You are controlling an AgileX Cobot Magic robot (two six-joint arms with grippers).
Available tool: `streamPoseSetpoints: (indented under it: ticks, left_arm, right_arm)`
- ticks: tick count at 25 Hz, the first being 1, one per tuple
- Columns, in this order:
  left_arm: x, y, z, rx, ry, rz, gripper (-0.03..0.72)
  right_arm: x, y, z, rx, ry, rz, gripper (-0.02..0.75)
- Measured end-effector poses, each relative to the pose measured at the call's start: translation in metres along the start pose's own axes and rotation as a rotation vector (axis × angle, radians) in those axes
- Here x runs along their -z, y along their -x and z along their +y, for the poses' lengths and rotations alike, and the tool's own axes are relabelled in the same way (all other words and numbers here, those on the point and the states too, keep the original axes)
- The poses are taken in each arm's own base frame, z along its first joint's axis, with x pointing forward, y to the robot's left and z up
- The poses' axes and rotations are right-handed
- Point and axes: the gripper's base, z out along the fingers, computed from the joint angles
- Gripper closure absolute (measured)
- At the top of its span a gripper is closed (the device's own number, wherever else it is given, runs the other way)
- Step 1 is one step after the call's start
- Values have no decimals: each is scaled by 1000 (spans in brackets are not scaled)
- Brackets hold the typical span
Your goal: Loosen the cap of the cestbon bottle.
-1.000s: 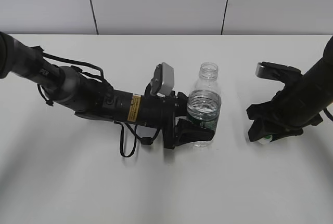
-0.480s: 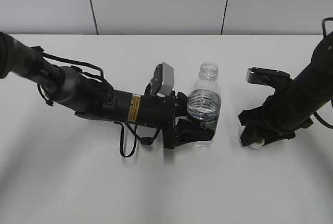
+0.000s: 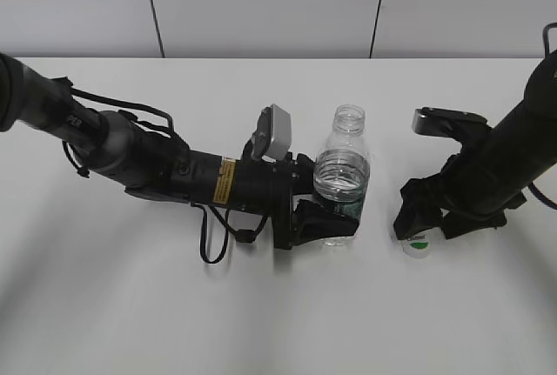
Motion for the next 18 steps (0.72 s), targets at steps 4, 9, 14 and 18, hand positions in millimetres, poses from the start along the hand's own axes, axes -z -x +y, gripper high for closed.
streamPoseSetpoints:
  ticks: [4,9,14,18]
  left_arm:
    - [0,-1,0,-2,-5,8,91]
    - [0,-2,0,0,0,18,38]
    - [6,-4,2,16,-4,34,34]
    - [19,-10,6,42,-25,94,32]
  right_arm:
    - [24,2,7,52,-12,-52,147]
    - [59,4,18,87,-8,-143,147]
    - [82,0,26,115,5,-183,147]
    - [96,-3,31,134,9,-213,147]
